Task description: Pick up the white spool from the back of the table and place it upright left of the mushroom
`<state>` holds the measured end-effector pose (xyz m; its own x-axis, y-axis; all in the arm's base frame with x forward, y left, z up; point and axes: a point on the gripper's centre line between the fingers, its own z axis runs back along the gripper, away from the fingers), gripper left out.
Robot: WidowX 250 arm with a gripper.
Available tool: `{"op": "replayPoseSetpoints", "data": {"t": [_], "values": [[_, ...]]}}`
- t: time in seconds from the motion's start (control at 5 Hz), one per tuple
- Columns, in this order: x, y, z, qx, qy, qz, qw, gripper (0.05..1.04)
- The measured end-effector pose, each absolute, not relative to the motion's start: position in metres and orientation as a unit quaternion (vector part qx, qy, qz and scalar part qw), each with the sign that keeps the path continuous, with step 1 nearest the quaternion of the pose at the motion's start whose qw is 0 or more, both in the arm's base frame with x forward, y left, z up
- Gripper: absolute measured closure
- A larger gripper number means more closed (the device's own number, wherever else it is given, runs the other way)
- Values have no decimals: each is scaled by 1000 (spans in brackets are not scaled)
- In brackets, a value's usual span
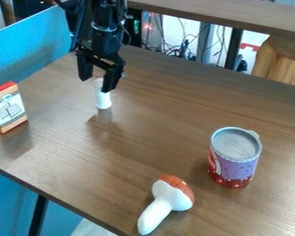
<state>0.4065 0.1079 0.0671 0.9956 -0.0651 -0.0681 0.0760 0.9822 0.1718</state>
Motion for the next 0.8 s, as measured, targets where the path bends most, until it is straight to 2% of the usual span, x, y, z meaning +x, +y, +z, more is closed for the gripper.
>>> {"op": "replayPoseSetpoints", "data": {"t": [0.2,0.4,0.6,0.8], "values": [[407,107,59,86,33,-33,995,298],[407,100,56,61,29,-41,997,491],[404,93,58,40,20,-50,998,491],[390,86,78,-8,-4,-95,995,491]]}}
